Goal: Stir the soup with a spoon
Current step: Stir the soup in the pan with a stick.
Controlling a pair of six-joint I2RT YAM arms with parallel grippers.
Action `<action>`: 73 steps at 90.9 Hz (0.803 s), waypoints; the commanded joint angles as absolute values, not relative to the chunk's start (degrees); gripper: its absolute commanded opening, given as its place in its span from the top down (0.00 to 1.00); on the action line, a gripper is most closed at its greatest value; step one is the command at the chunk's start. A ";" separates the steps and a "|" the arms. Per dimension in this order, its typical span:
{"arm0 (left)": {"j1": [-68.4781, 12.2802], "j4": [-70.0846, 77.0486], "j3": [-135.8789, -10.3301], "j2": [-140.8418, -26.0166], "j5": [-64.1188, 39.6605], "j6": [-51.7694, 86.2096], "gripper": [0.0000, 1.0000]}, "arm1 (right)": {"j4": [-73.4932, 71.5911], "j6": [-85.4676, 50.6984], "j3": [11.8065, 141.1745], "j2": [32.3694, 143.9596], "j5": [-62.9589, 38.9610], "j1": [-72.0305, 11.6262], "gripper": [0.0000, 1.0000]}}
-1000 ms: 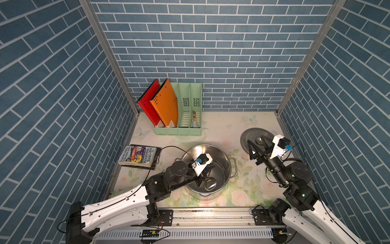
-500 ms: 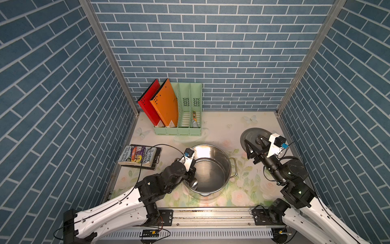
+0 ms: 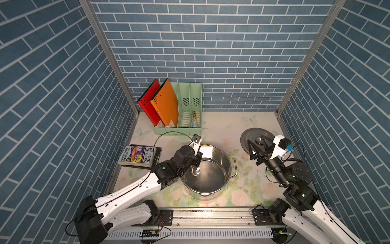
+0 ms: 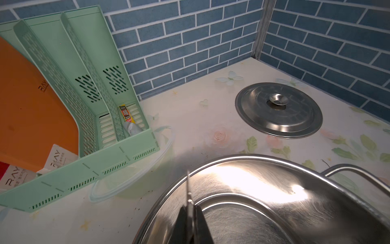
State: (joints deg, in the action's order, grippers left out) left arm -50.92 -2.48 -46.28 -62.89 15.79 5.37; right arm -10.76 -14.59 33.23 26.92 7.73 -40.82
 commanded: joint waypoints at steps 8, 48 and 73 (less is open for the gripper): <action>-50.99 9.66 -50.80 -70.38 8.89 1.72 1.00 | -8.08 -13.66 33.55 23.98 9.12 -40.90 0.18; -60.85 13.20 -54.69 -77.80 3.23 -1.46 1.00 | -4.86 -13.30 33.50 19.77 11.34 -40.94 0.18; -67.48 8.37 -49.52 -70.33 1.86 -1.70 1.00 | -6.18 -13.18 32.68 20.50 10.81 -40.96 0.18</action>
